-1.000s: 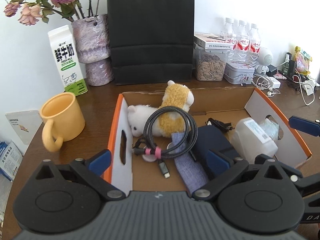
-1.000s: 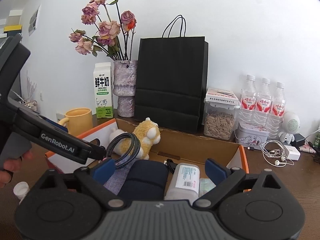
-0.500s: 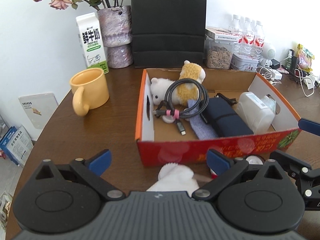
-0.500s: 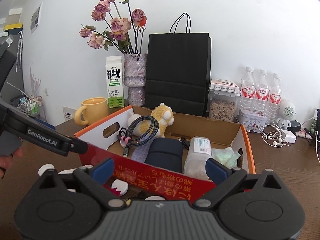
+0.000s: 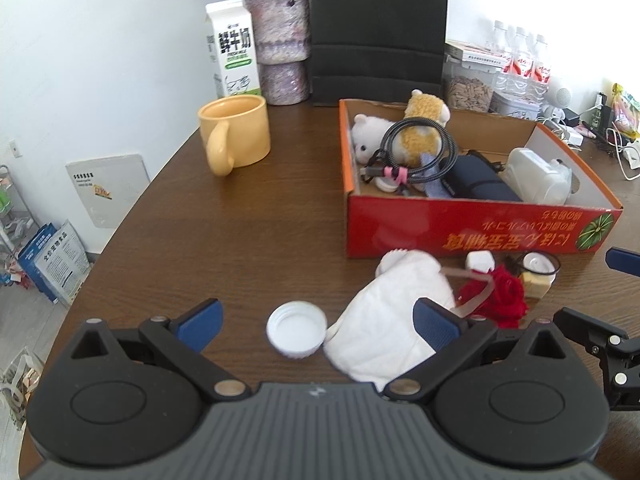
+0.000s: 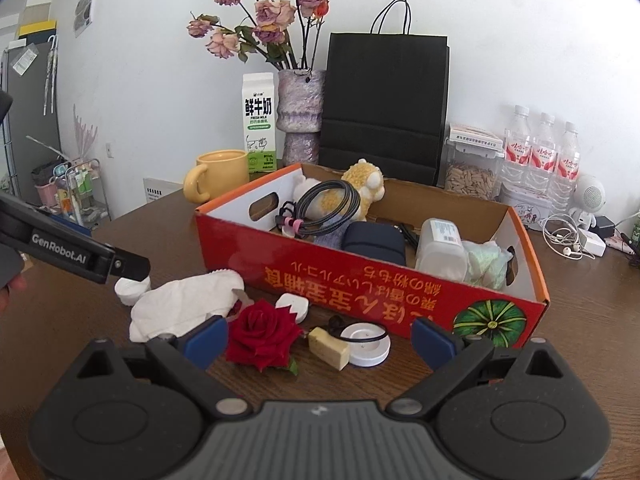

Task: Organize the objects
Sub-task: 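Release the cables and withdraw both tools from the box, then grasp the red rose with the right tool while the left tool hovers over the towel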

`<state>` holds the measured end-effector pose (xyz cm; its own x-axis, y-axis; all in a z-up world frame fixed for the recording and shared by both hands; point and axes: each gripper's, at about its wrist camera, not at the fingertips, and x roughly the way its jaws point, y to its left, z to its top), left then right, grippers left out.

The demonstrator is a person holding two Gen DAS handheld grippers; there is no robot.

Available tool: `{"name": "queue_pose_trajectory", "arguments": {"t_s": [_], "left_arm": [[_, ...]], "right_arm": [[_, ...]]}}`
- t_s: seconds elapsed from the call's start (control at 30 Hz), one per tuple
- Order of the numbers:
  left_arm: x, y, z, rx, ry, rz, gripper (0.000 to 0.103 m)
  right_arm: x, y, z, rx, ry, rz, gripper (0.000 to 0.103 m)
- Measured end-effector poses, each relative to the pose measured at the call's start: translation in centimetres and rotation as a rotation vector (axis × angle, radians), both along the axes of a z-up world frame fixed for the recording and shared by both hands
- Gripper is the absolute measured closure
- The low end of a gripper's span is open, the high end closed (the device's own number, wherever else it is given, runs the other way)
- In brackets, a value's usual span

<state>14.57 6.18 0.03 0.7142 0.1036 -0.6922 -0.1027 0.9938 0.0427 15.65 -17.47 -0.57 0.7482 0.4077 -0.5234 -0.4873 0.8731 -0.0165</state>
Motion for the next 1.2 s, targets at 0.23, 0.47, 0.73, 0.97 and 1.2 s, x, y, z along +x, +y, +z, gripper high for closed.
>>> {"name": "queue_pose_trajectory", "arguments": {"t_s": [0.23, 0.47, 0.73, 0.97, 1.2], "left_arm": [[-1.3, 2.1, -1.4, -0.004, 0.028, 0.032, 0.0], [-1.7, 3.5, -1.7, -0.013, 0.033, 0.056, 0.0], [-1.7, 4.0, -2.0, -0.017, 0.043, 0.065, 0.0], [-1.6, 3.9, -2.2, -0.016, 0.047, 0.068, 0.0], [-1.3, 3.4, -2.6, -0.015, 0.06, 0.061, 0.0]], "right_arm": [[-0.1, 1.7, -1.3, -0.019, 0.021, 0.021, 0.012], [0.7, 3.8, -2.1, -0.055, 0.027, 0.073, 0.034], [2.3, 5.8, -3.9, -0.103, 0.056, 0.1, 0.062], [1.1, 4.6, -2.7, -0.105, 0.002, 0.097, 0.072], [-0.1, 2.7, -0.8, -0.088, -0.046, 0.086, 0.072]]}}
